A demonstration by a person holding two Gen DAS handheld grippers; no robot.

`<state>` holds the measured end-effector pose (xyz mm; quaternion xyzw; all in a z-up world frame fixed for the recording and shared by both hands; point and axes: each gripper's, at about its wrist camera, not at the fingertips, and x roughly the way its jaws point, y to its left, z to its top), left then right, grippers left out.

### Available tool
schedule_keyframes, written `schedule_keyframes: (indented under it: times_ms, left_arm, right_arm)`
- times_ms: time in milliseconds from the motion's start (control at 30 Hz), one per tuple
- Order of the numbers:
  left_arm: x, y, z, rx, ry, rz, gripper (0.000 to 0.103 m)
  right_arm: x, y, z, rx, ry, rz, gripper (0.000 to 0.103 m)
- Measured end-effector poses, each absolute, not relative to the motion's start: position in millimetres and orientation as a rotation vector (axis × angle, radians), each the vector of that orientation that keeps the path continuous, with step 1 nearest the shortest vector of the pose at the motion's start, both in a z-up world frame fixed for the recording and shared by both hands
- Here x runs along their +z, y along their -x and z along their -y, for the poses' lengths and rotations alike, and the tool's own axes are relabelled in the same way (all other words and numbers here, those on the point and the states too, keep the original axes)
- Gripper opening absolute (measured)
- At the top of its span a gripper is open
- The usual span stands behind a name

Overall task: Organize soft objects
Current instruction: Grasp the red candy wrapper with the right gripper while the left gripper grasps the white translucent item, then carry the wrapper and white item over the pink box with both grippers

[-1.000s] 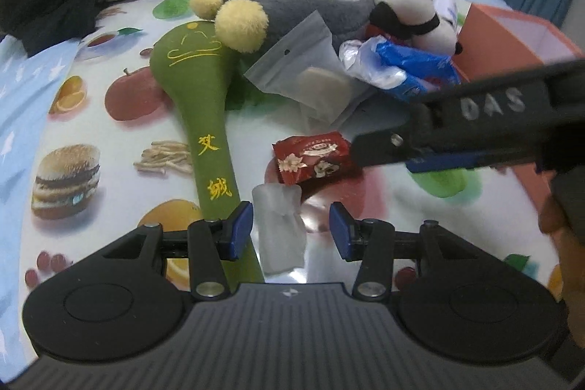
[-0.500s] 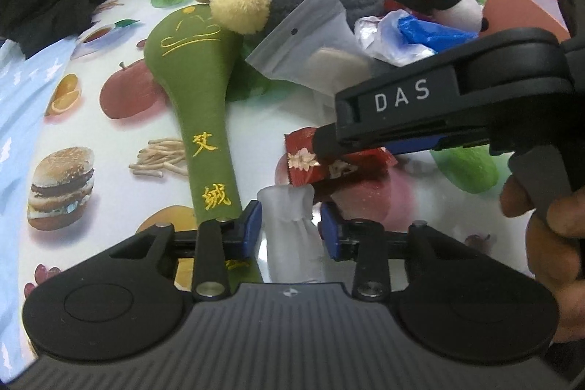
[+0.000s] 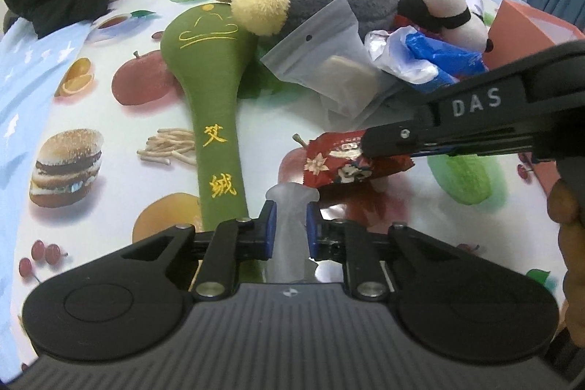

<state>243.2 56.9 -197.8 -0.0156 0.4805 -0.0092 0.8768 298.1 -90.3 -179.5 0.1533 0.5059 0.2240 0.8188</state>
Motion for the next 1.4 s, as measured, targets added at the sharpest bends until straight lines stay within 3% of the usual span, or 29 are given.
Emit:
schedule_keyframes:
  times_ms: [800, 1400]
  left_arm:
    - [-170, -191, -12, -0.122, 0.165, -1.005, 0.020]
    - [-100, -171, 6, -0.176, 0.228, -0.924, 0.020]
  right_arm:
    - [-159, -199, 178, 0.289, -0.325, -1.038, 0.015]
    - [-90, -156, 194, 0.262, -0.187, -0.867, 0.015]
